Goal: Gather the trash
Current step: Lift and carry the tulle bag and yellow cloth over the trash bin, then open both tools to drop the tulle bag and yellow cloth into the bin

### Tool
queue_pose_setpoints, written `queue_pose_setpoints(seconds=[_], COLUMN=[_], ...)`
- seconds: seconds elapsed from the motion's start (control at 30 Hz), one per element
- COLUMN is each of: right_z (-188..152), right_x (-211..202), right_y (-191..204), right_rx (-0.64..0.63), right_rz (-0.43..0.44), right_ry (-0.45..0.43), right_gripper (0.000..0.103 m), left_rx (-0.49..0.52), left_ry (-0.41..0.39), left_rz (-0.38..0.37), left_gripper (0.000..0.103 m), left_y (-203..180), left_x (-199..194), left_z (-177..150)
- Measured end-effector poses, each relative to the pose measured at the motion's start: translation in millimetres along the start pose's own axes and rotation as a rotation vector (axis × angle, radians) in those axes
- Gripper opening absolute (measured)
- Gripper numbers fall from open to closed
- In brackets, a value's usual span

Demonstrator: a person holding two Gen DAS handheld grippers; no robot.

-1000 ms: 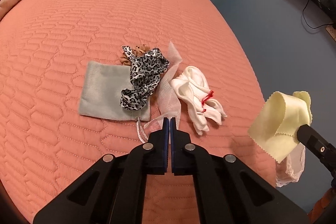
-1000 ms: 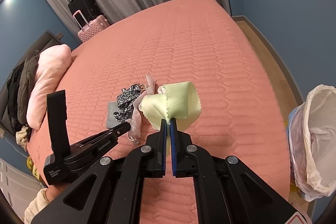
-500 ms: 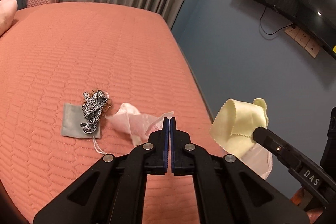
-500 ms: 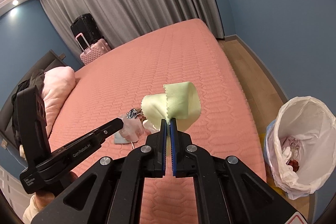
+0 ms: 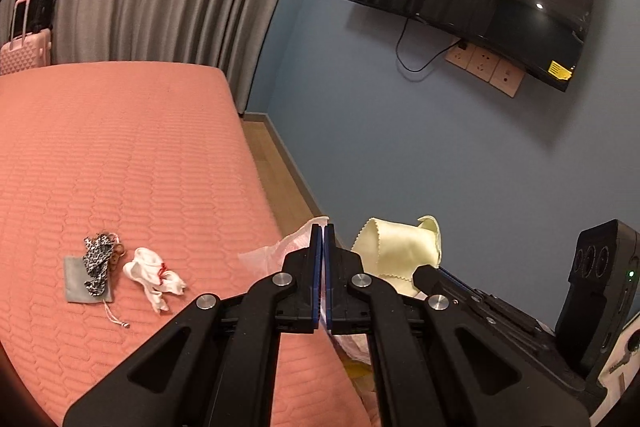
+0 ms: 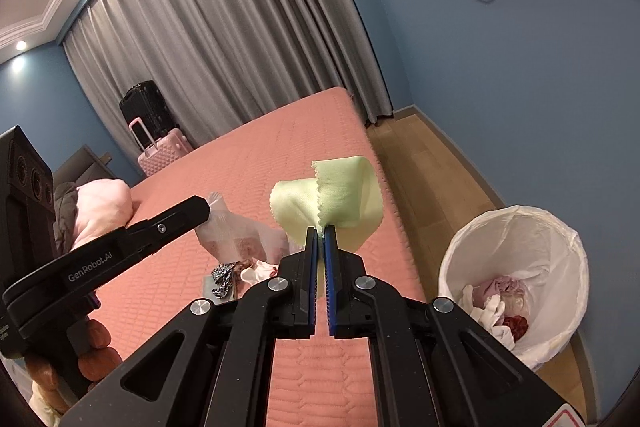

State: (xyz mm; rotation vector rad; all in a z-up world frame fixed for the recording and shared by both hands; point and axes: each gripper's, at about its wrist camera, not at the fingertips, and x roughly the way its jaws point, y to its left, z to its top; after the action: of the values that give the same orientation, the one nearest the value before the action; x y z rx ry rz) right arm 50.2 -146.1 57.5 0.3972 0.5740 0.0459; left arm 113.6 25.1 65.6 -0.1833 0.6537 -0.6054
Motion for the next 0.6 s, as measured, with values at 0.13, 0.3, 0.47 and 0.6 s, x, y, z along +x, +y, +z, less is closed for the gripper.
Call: queue_pose_setpoints(seconds=[0.13,0.3,0.47,0.6], right_z=[5,9,11,11], right_x=[-23,-44,-56,-59], right_y=[-26,-55,-81,-100], right_rx=[0.025,0.046,0.067,0.083], right_rz=[-0.030,-0.072,-0.114,-0.143], right_ry=[-0.037,-0.069,-0.087,-0.089], right_gripper=[0.003,0.003,0.003,0.003], left_rx=[0.050,0.097,0.126,0.151], left_ry=[-0.006,0.004,0.024,0.036], left_rz=[-0.045,-0.096,-0.142,-0.170], left_gripper=[0.001,0.001,0.001,0.001], left_y=[-35,-71,-102,-121], left_x=[4,15,30,42], left_z=[4,9,12,13])
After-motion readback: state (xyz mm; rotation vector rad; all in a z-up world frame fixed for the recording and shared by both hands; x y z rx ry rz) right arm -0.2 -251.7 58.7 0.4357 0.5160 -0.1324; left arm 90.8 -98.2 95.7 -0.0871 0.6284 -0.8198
